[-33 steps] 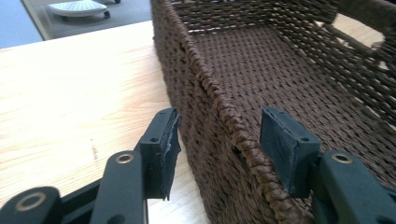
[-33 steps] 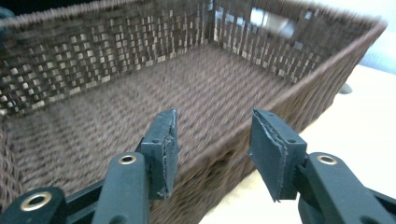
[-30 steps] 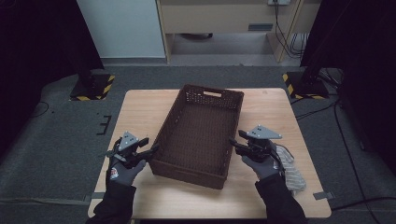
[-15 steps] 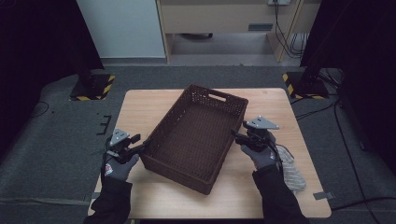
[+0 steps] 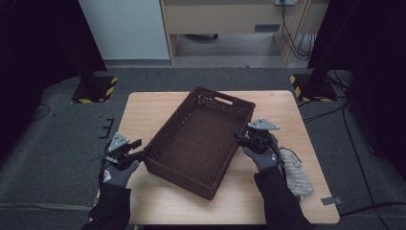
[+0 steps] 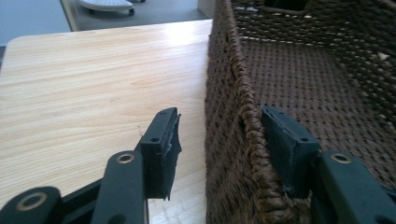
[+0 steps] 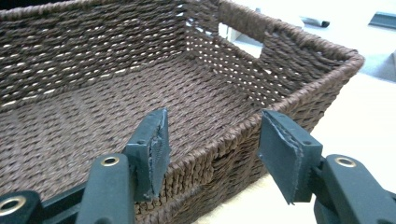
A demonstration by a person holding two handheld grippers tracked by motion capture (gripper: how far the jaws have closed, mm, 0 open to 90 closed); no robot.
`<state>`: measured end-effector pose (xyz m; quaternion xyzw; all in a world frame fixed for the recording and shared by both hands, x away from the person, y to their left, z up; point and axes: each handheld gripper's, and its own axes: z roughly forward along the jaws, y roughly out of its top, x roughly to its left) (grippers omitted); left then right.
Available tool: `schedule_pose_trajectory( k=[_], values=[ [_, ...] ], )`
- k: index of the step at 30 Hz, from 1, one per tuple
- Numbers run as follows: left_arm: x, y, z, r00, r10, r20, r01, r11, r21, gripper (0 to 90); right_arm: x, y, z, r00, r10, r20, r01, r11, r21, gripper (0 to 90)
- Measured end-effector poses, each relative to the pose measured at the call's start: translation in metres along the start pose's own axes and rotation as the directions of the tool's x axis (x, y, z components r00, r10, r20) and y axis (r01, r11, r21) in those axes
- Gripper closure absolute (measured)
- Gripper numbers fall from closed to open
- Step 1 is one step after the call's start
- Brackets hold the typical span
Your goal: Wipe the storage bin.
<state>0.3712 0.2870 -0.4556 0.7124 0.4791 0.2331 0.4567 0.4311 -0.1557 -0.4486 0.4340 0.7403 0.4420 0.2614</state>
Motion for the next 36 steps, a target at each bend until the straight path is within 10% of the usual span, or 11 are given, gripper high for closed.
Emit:
schedule_pose_trajectory(
  k=[9,26,36],
  values=[
    [0.013,0.004,0.011,0.9994,-0.027,-0.023,0.027,0.9996,-0.002,48.4,0.008,-0.003,-0.016,0.999,-0.007,-0.044,0.008,1.0,0.017,43.8],
    [0.032,0.017,0.035,0.9947,-0.071,-0.073,0.071,0.9974,-0.009,50.1,-0.012,0.001,-0.011,0.9986,-0.028,0.044,0.029,1.0,-0.009,44.8],
    [0.025,0.015,0.007,0.9912,-0.082,-0.103,0.073,0.9933,-0.09,40.1,-0.009,-0.005,-0.02,0.9995,0.015,0.027,-0.015,1.0,-0.007,47.3]
  ],
)
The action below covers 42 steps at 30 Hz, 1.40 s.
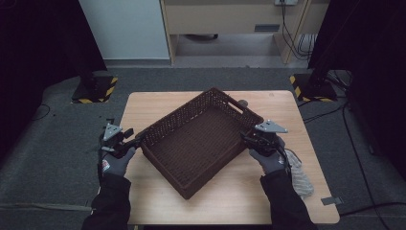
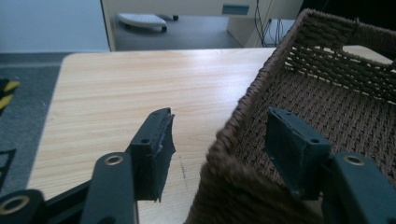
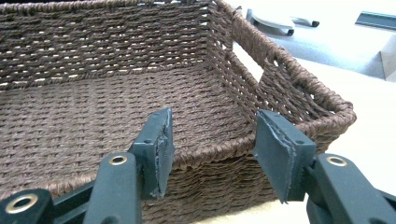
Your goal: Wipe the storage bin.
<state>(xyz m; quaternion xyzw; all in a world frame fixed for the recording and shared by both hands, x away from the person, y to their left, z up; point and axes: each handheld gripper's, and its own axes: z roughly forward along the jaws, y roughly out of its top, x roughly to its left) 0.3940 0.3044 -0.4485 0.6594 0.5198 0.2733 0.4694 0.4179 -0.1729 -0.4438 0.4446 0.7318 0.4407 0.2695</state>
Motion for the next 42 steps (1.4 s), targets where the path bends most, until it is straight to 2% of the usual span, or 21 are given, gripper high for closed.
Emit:
schedule_pose_trajectory(
  k=[2,6,8,10,16,20,25,28,31,34,37,39,41,42],
  values=[
    [-0.004,-0.003,-0.007,1.0,0.0,0.003,0.0,1.0,-0.007,39.2,0.002,-0.001,-0.003,1.0,-0.007,0.001,0.007,1.0,0.005,47.2],
    [-0.015,-0.01,-0.009,0.9991,-0.011,0.041,0.011,0.9999,-0.003,38.5,0.005,-0.001,-0.009,0.9999,-0.01,-0.01,0.01,1.0,0.009,47.5],
    [-0.019,-0.011,-0.005,0.9997,0.001,0.023,-0.001,1.0,0.007,36.2,0.006,0.0,-0.011,0.9994,-0.023,-0.025,0.023,1.0,0.01,45.0],
    [-0.019,-0.011,-0.002,0.9998,-0.003,0.02,0.003,1.0,0.004,35.5,0.003,0.0,-0.014,0.9995,-0.028,-0.014,0.028,1.0,-0.006,43.7],
    [-0.014,-0.008,0.012,0.9998,-0.011,0.018,0.011,0.9999,-0.006,36.3,-0.026,0.0,-0.022,0.9969,0.01,0.078,-0.007,0.999,-0.047,38.1],
    [-0.014,-0.001,0.025,1.0,0.007,-0.004,-0.007,0.9999,0.008,37.1,-0.043,-0.005,-0.02,0.9929,0.034,0.114,-0.03,0.999,-0.036,36.2],
    [-0.014,0.003,0.026,0.9999,0.011,-0.013,-0.011,0.9999,0.004,37.8,-0.052,-0.01,-0.014,0.9917,0.07,0.108,-0.066,0.997,-0.04,34.8],
    [-0.016,0.002,0.018,1.0,0.007,0.004,-0.007,1.0,-0.005,37.8,-0.052,-0.011,-0.013,0.9933,0.075,0.088,-0.071,0.996,-0.045,35.1],
    [-0.021,-0.001,0.007,0.9993,0.013,0.035,-0.013,0.9999,-0.003,37.1,-0.049,-0.011,-0.012,0.9955,0.08,0.05,-0.079,0.996,-0.031,37.3],
    [-0.031,-0.006,0.0,0.9974,0.022,0.068,-0.022,0.9998,0.003,37.0,-0.046,-0.011,-0.012,0.9958,0.074,0.054,-0.073,0.997,-0.026,38.0],
    [-0.04,-0.011,0.002,0.996,0.034,0.083,-0.035,0.9992,0.018,36.6,-0.045,-0.011,-0.013,0.995,0.083,0.055,-0.081,0.996,-0.025,37.9],
    [-0.042,-0.011,0.006,0.9964,0.052,0.067,-0.054,0.9982,0.026,33.5,-0.045,-0.011,-0.014,0.9954,0.077,0.057,-0.076,0.997,-0.025,38.0],
    [-0.039,-0.009,0.01,0.9968,0.037,0.071,-0.039,0.999,0.023,33.5,-0.046,-0.01,-0.016,0.9964,0.061,0.059,-0.06,0.998,-0.022,38.4],
    [-0.038,-0.008,0.012,0.9968,0.034,0.072,-0.036,0.9991,0.022,33.9,-0.047,-0.009,-0.017,0.9955,0.062,0.072,-0.059,0.998,-0.038,37.6]
  ],
)
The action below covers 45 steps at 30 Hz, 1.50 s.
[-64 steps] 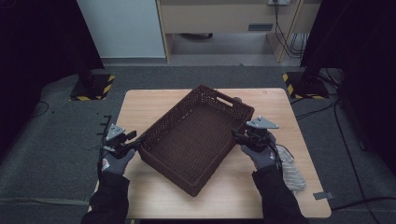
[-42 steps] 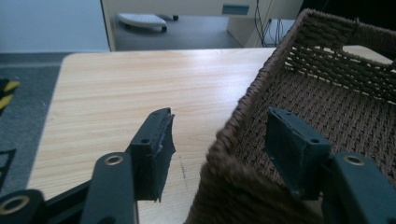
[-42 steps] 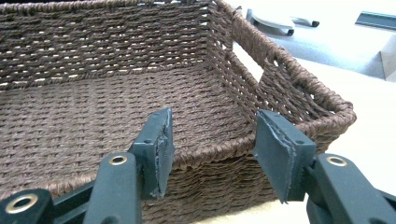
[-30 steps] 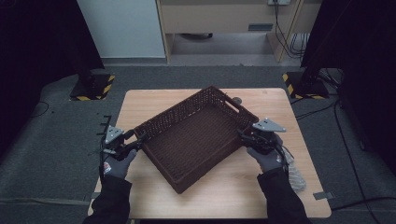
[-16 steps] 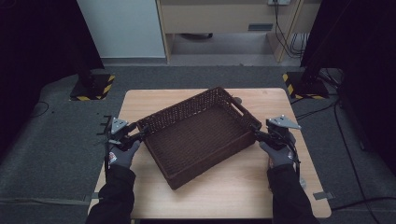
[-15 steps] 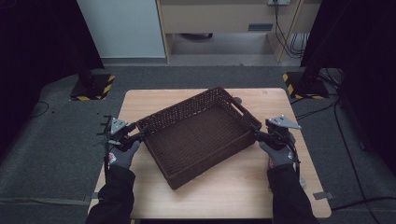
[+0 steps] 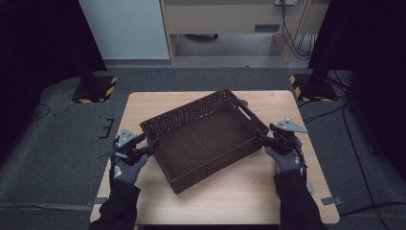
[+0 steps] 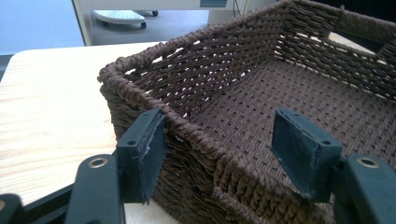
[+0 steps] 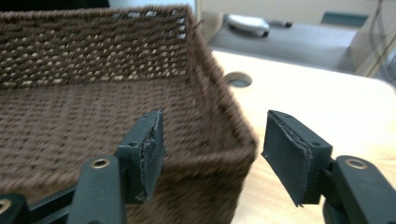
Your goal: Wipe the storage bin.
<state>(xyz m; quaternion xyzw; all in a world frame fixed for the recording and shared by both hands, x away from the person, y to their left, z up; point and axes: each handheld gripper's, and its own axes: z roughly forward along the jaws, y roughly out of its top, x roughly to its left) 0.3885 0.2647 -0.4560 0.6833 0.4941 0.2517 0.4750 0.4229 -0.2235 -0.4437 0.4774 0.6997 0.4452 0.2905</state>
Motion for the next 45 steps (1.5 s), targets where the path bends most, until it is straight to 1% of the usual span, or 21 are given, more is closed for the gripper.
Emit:
schedule_pose_trajectory(
  k=[2,5,7,8,10,12,14,15,20,24,25,27,29,31,32,34,37,38,40,42,45],
  values=[
    [0.003,0.002,0.005,1.0,-0.004,0.0,0.004,1.0,-0.001,34.4,-0.004,0.001,0.0,0.9998,0.01,0.018,-0.01,1.0,-0.014,37.2],
    [0.007,0.006,0.012,1.0,-0.009,0.001,0.009,1.0,0.002,35.4,-0.009,0.0,0.003,0.9996,0.026,0.015,-0.026,1.0,0.007,38.2],
    [0.01,0.009,0.015,0.9999,-0.017,0.001,0.017,0.9999,0.003,36.2,-0.008,-0.002,0.004,0.9997,0.025,0.006,-0.025,0.999,0.028,40.5],
    [0.01,0.01,0.015,0.9998,-0.018,-0.001,0.018,0.9998,0.004,36.5,-0.008,-0.004,0.005,0.9998,0.019,0.001,-0.019,0.999,0.04,43.1],
    [0.01,0.009,0.011,0.9998,-0.018,0.003,0.018,0.9998,-0.004,36.8,-0.006,-0.005,0.004,0.9992,0.034,-0.02,-0.034,0.999,0.04,49.9],
    [0.008,0.008,0.005,0.9999,-0.013,0.003,0.013,0.9999,-0.002,36.8,-0.004,-0.004,0.002,0.9992,0.027,-0.029,-0.026,0.998,0.05,55.1],
    [0.006,0.006,-0.001,0.9999,-0.008,0.01,0.008,0.9999,-0.008,36.7,-0.001,-0.004,-0.001,0.9996,0.012,-0.024,-0.011,0.998,0.055,55.4],
    [0.003,0.003,-0.007,0.9998,-0.006,0.02,0.006,1.0,-0.007,36.7,0.0,-0.004,-0.002,0.9996,0.011,-0.027,-0.009,0.998,0.058,55.4],
    [-0.007,-0.007,-0.016,0.9985,0.001,0.055,-0.001,1.0,0.006,36.5,0.008,-0.009,-0.015,0.9991,0.009,-0.041,-0.007,0.998,0.065,55.3],
    [-0.009,-0.009,-0.01,0.9974,0.002,0.072,-0.003,0.9998,0.02,37.1,0.015,-0.015,-0.028,0.998,0.01,-0.063,-0.006,0.998,0.063,54.5],
    [-0.009,-0.009,-0.008,0.9968,0.001,0.079,-0.003,0.9998,0.021,37.5,0.016,-0.015,-0.03,0.9976,0.002,-0.07,0.003,0.998,0.065,53.9],
    [-0.01,-0.007,-0.003,0.997,0.014,0.076,-0.017,0.9995,0.027,37.8,0.017,-0.012,-0.032,0.9964,-0.016,-0.083,0.021,0.998,0.061,51.1],
    [-0.009,-0.005,0.0,0.9973,0.013,0.072,-0.016,0.9994,0.03,38.2,0.016,-0.01,-0.03,0.997,-0.03,-0.072,0.032,0.999,0.031,49.9],
    [-0.005,-0.003,0.006,0.9973,0.005,0.073,-0.007,0.9996,0.029,39.1,0.014,-0.009,-0.027,0.9978,-0.023,-0.062,0.025,0.999,0.028,51.0],
    [-0.004,-0.001,0.008,0.9972,-0.001,0.075,-0.001,0.9996,0.028,39.3,0.013,-0.009,-0.025,0.9978,-0.025,-0.061,0.027,0.999,0.038,53.1],
    [0.0,0.002,0.013,0.9976,0.006,0.069,-0.008,0.9994,0.034,40.0,0.011,-0.011,-0.021,0.9975,-0.021,-0.068,0.025,0.998,0.064,57.4],
    [0.003,0.007,0.016,0.9978,0.009,0.066,-0.012,0.9989,0.045,42.1,0.013,-0.015,-0.017,0.9964,-0.034,-0.078,0.042,0.994,0.098,63.5],
    [0.004,0.007,0.016,0.998,0.007,0.063,-0.01,0.9993,0.037,41.6,0.015,-0.016,-0.017,0.9954,-0.041,-0.086,0.051,0.992,0.113,65.8],
    [0.006,0.008,0.013,0.9981,0.001,0.061,-0.002,0.9997,0.026,40.8,0.018,-0.017,-0.019,0.9949,-0.061,-0.081,0.07,0.99,0.121,66.8],
    [0.006,0.007,0.008,0.9984,0.009,0.056,-0.01,0.9997,0.022,40.5,0.018,-0.018,-0.022,0.9948,-0.057,-0.084,0.067,0.99,0.121,67.6],
    [0.006,0.004,0.001,0.9979,0.009,0.064,-0.009,0.9999,0.007,40.1,0.021,-0.021,-0.026,0.9949,-0.044,-0.091,0.055,0.991,0.122,66.7]
  ],
)
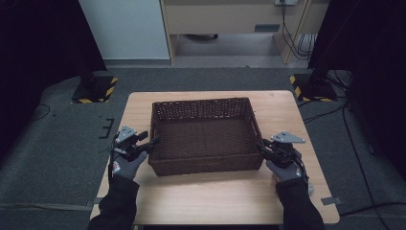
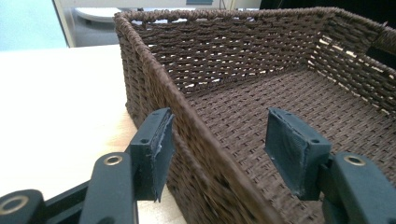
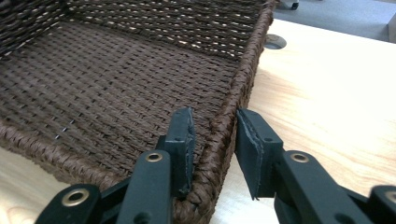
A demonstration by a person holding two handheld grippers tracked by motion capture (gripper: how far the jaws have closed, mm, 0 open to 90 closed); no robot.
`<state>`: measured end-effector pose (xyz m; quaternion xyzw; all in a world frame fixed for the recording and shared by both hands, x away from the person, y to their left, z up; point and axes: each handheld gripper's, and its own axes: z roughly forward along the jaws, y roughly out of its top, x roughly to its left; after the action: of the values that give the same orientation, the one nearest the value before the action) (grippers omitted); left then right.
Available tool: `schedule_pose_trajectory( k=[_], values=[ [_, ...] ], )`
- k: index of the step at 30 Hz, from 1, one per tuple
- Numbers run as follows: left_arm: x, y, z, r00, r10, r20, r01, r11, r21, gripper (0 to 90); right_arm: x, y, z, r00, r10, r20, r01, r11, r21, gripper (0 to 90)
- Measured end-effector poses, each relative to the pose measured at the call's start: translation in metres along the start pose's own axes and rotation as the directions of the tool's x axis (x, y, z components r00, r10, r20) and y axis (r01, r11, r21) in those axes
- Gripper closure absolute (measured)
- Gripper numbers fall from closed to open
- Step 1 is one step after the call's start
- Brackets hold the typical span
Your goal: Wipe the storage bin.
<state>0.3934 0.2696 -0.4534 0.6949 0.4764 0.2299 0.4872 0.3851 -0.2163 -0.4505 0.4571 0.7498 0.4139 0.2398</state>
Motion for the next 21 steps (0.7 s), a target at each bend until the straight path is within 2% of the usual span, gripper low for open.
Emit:
schedule_pose_trajectory(
  k=[8,21],
  values=[
    [-0.002,-0.007,-0.01,0.9998,0.022,0.003,-0.022,0.9998,0.003,39.6,0.012,-0.003,-0.006,0.9999,-0.01,0.002,0.01,1.0,0.016,64.7],
    [-0.003,-0.01,-0.009,0.9995,0.03,0.001,-0.03,0.9994,0.019,39.2,0.018,-0.004,-0.01,0.9999,-0.004,0.015,0.004,1.0,0.024,64.3]
  ],
)
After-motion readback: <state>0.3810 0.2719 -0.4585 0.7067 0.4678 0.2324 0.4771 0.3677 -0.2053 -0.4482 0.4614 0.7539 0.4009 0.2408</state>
